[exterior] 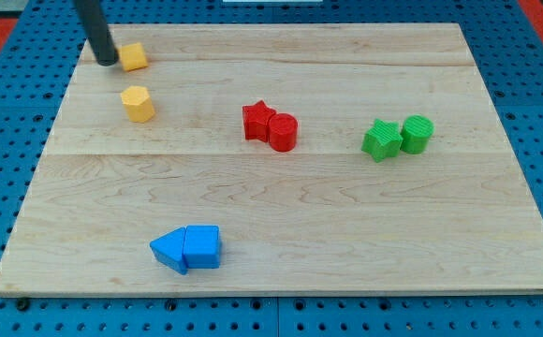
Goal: Place yellow blocks and red blocks at the top left corner of the board
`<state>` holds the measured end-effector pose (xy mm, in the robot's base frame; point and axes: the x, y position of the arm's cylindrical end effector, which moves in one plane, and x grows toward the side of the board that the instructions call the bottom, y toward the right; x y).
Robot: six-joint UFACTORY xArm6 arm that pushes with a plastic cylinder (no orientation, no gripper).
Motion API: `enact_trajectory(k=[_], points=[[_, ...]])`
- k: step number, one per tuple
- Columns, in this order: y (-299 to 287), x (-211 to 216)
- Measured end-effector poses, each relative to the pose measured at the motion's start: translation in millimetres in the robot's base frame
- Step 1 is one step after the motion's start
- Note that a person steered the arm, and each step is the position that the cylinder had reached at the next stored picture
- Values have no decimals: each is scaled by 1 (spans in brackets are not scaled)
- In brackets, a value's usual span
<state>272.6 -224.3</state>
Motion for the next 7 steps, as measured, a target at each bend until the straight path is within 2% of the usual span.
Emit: enact_trajectory(k=[1, 2, 4, 5, 6, 7], points=[[2, 0], [41, 0], [112, 81], [64, 114], [19, 91], [18, 63]])
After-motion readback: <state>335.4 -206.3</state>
